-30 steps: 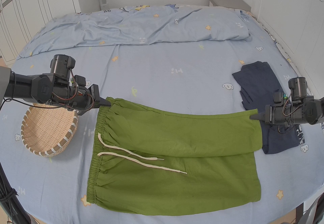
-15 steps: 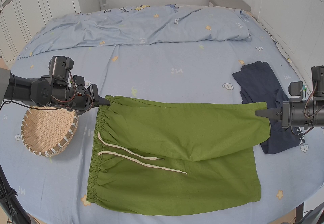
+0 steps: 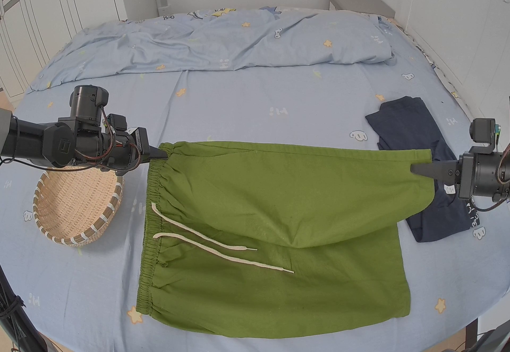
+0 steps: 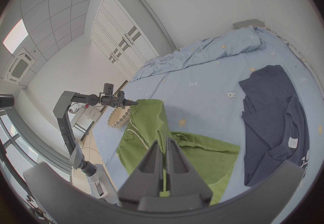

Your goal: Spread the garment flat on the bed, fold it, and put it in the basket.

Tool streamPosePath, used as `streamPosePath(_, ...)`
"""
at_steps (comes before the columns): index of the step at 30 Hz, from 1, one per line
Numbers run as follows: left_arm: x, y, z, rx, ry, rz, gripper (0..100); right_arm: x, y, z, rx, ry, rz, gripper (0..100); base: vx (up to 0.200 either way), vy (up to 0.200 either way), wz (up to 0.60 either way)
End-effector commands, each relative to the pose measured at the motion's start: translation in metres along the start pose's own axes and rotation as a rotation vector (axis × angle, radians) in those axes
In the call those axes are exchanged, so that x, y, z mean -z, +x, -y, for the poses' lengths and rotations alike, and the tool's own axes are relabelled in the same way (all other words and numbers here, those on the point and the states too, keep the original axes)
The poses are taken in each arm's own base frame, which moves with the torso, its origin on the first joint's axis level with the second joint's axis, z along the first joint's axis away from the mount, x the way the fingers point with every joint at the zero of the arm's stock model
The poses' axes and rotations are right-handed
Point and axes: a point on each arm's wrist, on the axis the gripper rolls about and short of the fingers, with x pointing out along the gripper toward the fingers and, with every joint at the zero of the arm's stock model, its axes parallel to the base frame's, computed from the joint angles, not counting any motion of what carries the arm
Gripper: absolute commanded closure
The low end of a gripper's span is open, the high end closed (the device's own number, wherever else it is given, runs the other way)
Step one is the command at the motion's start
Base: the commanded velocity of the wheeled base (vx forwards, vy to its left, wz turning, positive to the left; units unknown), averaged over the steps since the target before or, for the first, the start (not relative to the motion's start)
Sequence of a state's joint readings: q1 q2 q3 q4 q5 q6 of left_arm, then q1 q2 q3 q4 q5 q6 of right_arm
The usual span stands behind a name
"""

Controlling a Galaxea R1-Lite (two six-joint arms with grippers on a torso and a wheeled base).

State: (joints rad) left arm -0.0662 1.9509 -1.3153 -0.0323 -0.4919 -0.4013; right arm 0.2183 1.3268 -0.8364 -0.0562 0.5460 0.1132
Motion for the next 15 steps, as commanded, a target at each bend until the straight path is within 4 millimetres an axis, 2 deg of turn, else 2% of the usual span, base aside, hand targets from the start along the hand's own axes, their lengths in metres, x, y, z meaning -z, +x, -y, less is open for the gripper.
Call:
streamPosePath(1,-0.002,0.001,-0.004,-0.007,0.001,0.026,100,-0.011,0.023,0.018,0.019,0.013,-0.003,100,0.0,0.0,0.0)
streamPosePath(4,-0.001,0.002,-0.005,-0.013,0.005,0.036,100,-0.019,0.034,0.03,0.037,0.022,0.001,100,0.0,0.0,0.0)
streamPosePath(6,-0.001,0.0,-0.005,-0.013,0.008,0.047,100,-0.03,0.054,0.044,0.044,0.029,-0.005,100,0.0,0.0,0.0)
streamPosePath(10,-0.003,-0.002,-0.01,-0.018,0.014,0.069,100,-0.041,0.076,0.059,0.047,0.028,-0.004,100,0.0,0.0,0.0)
streamPosePath(11,-0.003,-0.002,-0.01,-0.018,0.014,0.069,100,-0.041,0.076,0.059,0.047,0.028,-0.004,100,0.0,0.0,0.0)
streamPosePath(12,-0.004,-0.001,-0.012,-0.017,0.019,0.082,100,-0.047,0.087,0.068,0.052,0.028,0.003,100,0.0,0.0,0.0)
streamPosePath(13,-0.004,-0.001,-0.012,-0.017,0.019,0.082,100,-0.047,0.087,0.068,0.052,0.028,0.003,100,0.0,0.0,0.0)
streamPosePath(14,-0.006,-0.002,-0.017,-0.021,0.025,0.112,100,-0.054,0.1,0.079,0.078,0.022,0.02,100,0.0,0.0,0.0)
streamPosePath(15,-0.006,-0.002,-0.017,-0.021,0.025,0.112,100,-0.054,0.1,0.079,0.078,0.022,0.02,100,0.0,0.0,0.0)
